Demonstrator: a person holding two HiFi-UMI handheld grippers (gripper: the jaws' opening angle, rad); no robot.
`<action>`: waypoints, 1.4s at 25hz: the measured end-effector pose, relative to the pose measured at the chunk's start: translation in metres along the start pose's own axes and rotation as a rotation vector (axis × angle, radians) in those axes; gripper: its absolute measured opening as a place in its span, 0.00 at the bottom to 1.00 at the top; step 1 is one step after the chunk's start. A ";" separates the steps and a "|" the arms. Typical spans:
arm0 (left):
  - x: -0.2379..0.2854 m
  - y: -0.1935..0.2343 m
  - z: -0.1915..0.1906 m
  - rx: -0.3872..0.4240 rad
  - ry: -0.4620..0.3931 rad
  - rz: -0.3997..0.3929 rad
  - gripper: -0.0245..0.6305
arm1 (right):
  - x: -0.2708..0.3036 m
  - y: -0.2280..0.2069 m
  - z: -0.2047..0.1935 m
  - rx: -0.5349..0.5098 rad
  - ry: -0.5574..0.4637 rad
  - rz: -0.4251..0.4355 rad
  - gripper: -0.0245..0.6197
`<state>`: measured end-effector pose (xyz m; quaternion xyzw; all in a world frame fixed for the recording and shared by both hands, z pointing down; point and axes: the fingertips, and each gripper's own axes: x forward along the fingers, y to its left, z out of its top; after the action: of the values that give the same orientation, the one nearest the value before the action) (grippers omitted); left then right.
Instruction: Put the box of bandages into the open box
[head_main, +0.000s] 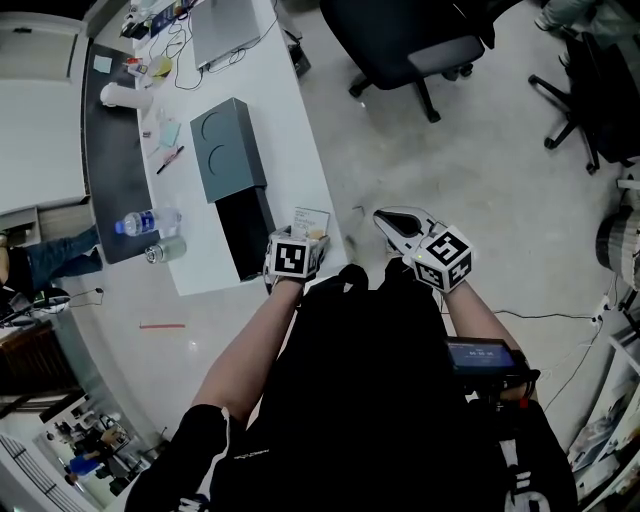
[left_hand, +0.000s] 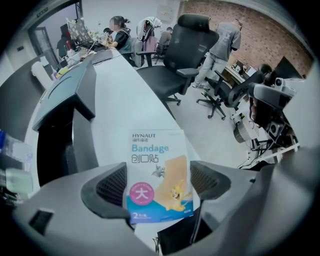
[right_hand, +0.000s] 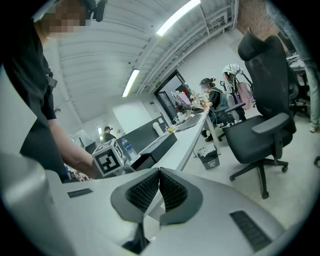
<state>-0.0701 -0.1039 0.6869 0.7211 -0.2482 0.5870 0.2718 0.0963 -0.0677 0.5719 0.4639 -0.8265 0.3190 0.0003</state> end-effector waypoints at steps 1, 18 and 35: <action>0.000 -0.001 -0.001 -0.008 0.000 -0.007 0.65 | 0.001 0.001 -0.001 -0.002 0.004 0.004 0.08; -0.025 0.001 0.009 -0.121 -0.175 -0.101 0.63 | 0.021 0.025 -0.001 -0.047 0.049 0.065 0.08; -0.068 0.007 0.019 -0.281 -0.371 -0.239 0.62 | 0.049 0.045 0.007 -0.091 0.087 0.114 0.08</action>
<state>-0.0738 -0.1189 0.6181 0.7958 -0.2858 0.3682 0.3865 0.0363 -0.0925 0.5575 0.4013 -0.8644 0.3005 0.0393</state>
